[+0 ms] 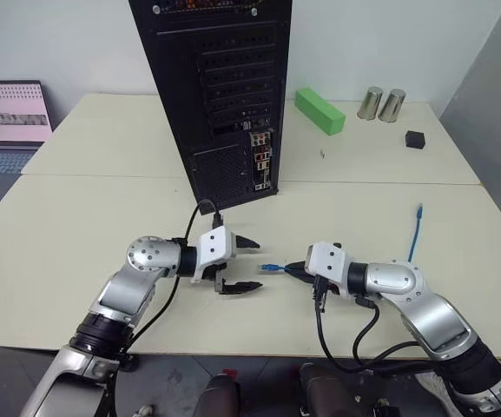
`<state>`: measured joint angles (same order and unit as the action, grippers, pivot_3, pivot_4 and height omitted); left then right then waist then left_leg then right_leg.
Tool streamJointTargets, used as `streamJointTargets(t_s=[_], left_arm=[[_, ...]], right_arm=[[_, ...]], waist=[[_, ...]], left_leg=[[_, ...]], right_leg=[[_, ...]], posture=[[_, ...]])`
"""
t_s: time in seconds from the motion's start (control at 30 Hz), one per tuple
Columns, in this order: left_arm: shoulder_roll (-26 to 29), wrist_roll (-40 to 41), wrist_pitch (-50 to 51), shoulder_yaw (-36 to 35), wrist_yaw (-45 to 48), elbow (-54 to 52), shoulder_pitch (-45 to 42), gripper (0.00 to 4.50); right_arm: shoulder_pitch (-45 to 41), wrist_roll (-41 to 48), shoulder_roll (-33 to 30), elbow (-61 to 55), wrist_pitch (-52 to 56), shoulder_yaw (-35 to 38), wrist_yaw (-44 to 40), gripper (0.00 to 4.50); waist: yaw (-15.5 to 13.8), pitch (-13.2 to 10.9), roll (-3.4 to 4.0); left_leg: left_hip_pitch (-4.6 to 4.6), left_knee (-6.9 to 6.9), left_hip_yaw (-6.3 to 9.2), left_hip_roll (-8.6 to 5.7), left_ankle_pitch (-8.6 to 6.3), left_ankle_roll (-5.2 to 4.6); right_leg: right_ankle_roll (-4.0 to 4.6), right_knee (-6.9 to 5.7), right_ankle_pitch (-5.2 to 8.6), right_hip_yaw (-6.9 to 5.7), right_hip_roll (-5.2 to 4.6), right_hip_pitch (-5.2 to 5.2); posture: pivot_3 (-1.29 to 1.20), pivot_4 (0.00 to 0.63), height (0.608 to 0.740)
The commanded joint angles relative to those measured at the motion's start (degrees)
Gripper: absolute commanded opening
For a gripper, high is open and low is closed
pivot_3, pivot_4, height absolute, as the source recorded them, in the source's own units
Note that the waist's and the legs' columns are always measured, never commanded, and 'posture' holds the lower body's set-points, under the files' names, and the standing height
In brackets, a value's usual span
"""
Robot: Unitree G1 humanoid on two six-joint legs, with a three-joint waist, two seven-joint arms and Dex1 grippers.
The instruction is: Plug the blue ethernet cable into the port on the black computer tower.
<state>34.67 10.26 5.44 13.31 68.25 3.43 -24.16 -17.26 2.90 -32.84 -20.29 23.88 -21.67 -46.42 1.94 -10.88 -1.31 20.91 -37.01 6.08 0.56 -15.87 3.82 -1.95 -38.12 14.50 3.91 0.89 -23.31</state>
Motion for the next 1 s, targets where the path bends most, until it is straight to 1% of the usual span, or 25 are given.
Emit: streamJointTargets(t_s=[0.03,0.1,0.13,0.27,0.6,0.63,0.67,0.73,1.0], left_arm=[[-0.2,0.6,0.1,0.1,1.0,-0.9,-1.1,4.5],[-0.2,0.6,0.1,0.2,1.4,-0.9,-1.1,4.13],[-0.1,0.5,0.3,0.3,1.7,-1.0,-1.1,4.04],[0.0,-0.1,-0.1,0.5,2.1,-0.7,-1.2,3.2],[-0.4,-2.6,-2.4,1.3,1.5,1.2,-1.8,0.85],[-0.5,-2.7,-2.5,1.3,1.4,1.3,-1.9,0.7],[-0.7,-2.9,-2.8,1.2,1.2,1.6,-2.0,0.39],[-0.8,-3.1,-3.1,1.2,0.9,2.0,-2.1,0.22],[-1.4,-3.5,-4.3,1.1,0.9,2.4,-1.8,0.22]], right_arm=[[-0.9,-0.4,-0.3,-2.8,-0.1,0.1,-0.6,0.02],[-0.9,-0.4,-0.3,-2.9,0.0,0.2,-0.7,0.0],[-1.0,-0.5,-0.2,-3.0,0.0,0.2,-0.7,0.0],[-1.2,-0.5,0.1,-2.9,0.0,0.2,-0.8,0.0],[-2.0,-0.4,0.9,-3.1,0.2,0.1,-0.7,0.0],[-2.1,-0.4,1.0,-3.1,0.2,0.1,-0.7,0.0],[-2.2,-0.3,1.1,-3.2,0.3,0.2,-0.7,0.0],[-2.5,-0.2,1.1,-3.2,0.5,0.2,-0.8,0.0],[-3.1,0.4,1.4,-3.6,1.5,-0.1,-1.4,0.0]], waist=[[0.0,0.0,0.0],[0.0,0.0,0.0],[0.0,0.0,0.0],[0.0,0.0,0.0],[0.0,0.0,0.0],[0.0,0.0,0.0],[0.0,0.0,0.0],[0.0,0.0,0.0],[0.0,0.0,0.0]], left_leg=[[0.0,0.0,0.0,0.0,0.0,0.0],[-0.01,0.0,0.0,0.0,0.0,0.0],[-0.01,0.0,0.01,0.0,0.0,0.0],[0.0,0.0,0.0,0.0,0.0,0.0],[-0.01,-0.01,0.01,0.0,0.0,0.0],[0.0,-0.01,0.01,0.0,0.0,0.0],[0.0,0.0,0.01,0.0,0.0,0.0],[0.0,0.0,0.0,0.0,0.0,0.0],[0.0,-0.01,0.01,0.0,0.0,0.0]], right_leg=[[0.0,0.0,0.0,0.0,0.0,0.0],[0.0,-0.01,0.0,0.0,0.0,0.0],[0.0,-0.01,0.0,-0.01,0.0,0.0],[0.0,0.0,0.0,0.0,0.0,0.0],[0.0,-0.01,0.0,0.0,0.0,0.0],[0.0,0.0,0.0,0.0,0.0,0.0],[0.0,0.0,0.0,0.0,0.0,0.0],[0.0,0.0,0.0,0.0,0.0,0.0],[0.0,-0.01,0.0,0.0,0.0,0.0]], posture=[[0.0,0.15,0.74],[0.0,0.15,0.74],[0.0,0.15,0.74],[0.0,0.15,0.74],[0.0,0.15,0.74],[0.0,0.15,0.74],[0.0,0.15,0.74],[0.0,0.15,0.74],[0.0,0.15,0.74]])
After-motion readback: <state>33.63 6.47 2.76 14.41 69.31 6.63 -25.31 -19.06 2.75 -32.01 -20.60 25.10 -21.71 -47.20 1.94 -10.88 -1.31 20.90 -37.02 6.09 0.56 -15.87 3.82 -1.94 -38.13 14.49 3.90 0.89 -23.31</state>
